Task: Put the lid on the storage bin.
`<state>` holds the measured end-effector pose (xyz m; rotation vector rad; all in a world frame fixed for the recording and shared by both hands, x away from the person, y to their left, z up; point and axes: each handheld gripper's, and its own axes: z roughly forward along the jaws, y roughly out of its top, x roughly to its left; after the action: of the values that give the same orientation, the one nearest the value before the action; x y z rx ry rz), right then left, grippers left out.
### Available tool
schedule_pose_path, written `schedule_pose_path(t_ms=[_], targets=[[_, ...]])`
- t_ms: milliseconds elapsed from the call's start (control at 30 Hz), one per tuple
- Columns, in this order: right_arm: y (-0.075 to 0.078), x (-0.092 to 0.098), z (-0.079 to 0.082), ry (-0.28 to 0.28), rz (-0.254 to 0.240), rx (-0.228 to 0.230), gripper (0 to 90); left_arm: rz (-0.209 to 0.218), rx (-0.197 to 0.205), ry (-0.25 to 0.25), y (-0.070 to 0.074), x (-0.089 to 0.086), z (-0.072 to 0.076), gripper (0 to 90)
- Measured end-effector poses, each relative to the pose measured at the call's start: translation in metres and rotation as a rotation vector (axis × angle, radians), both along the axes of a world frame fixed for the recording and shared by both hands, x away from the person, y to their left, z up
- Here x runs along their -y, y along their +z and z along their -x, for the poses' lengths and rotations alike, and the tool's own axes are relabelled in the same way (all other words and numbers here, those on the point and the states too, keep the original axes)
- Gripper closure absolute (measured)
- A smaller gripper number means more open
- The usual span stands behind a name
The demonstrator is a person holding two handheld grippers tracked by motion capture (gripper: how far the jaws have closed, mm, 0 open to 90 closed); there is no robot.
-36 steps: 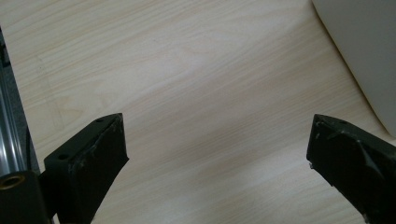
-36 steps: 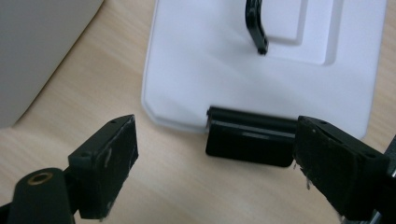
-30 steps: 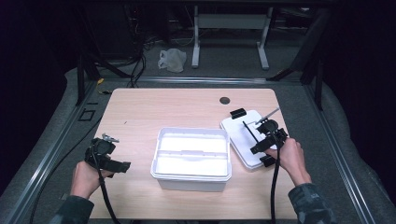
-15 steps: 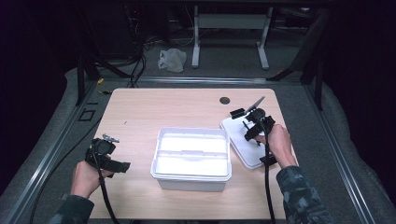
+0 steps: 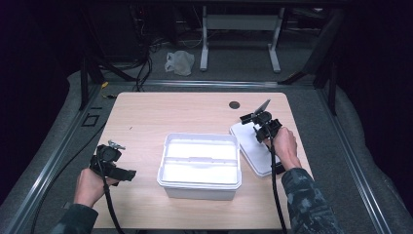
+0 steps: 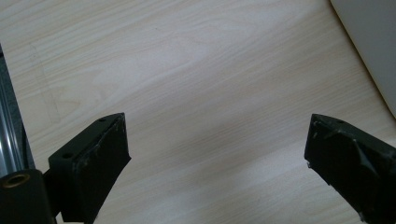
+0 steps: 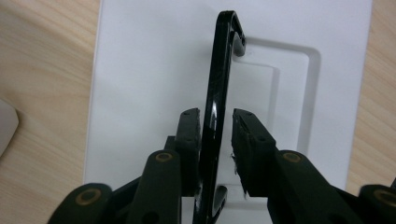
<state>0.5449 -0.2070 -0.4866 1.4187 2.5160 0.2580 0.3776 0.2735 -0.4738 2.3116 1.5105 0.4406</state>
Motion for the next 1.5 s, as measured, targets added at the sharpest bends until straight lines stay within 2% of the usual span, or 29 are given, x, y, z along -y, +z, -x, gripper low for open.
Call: schedule_pose_path(t_ms=[67, 133, 433, 600, 667, 1167, 1267, 1367, 1433, 1467, 1500], targets=[[0.001, 0.001, 0.001, -0.007, -0.003, 0.002, 80.4, 0.0, 0.0, 0.0, 0.0, 0.0, 0.0, 6.6], [0.002, 0.006, 0.001, -0.03, -0.002, 0.024, 82.9, -0.004, 0.001, -0.002, 0.0, 0.001, 0.0, 6.8], [0.005, 0.019, 0.003, -0.045, -0.018, 0.021, 84.7, -0.009, 0.002, -0.005, -0.001, 0.001, 0.0, 7.0], [0.012, 0.027, 0.008, -0.037, -0.021, 0.031, 84.7, -0.007, -0.004, -0.004, -0.001, 0.0, 0.0, 6.8], [0.022, 0.031, 0.014, -0.024, -0.013, 0.048, 84.8, -0.007, 0.0, -0.002, -0.002, 0.0, 0.0, 6.8], [0.056, 0.057, 0.043, 0.0, -0.014, 0.06, 84.9, -0.01, -0.002, 0.0, -0.002, 0.0, 0.001, 6.8], [0.068, 0.064, 0.05, 0.003, -0.016, 0.068, 85.0, -0.011, -0.003, -0.004, -0.002, 0.0, 0.001, 6.8], [0.086, 0.072, 0.06, 0.013, -0.013, 0.083, 85.1, -0.01, -0.007, -0.003, -0.003, 0.0, 0.001, 6.8], [0.091, 0.073, 0.062, 0.019, -0.013, 0.088, 85.1, -0.009, -0.009, -0.001, -0.003, 0.0, 0.001, 6.8], [0.101, 0.075, 0.067, 0.033, -0.013, 0.09, 85.1, -0.013, -0.009, -0.007, -0.003, 0.001, 0.001, 6.9], [0.101, 0.075, 0.067, 0.033, -0.013, 0.09, 85.1, -0.013, -0.009, -0.007, -0.003, 0.001, 0.001, 6.9]])
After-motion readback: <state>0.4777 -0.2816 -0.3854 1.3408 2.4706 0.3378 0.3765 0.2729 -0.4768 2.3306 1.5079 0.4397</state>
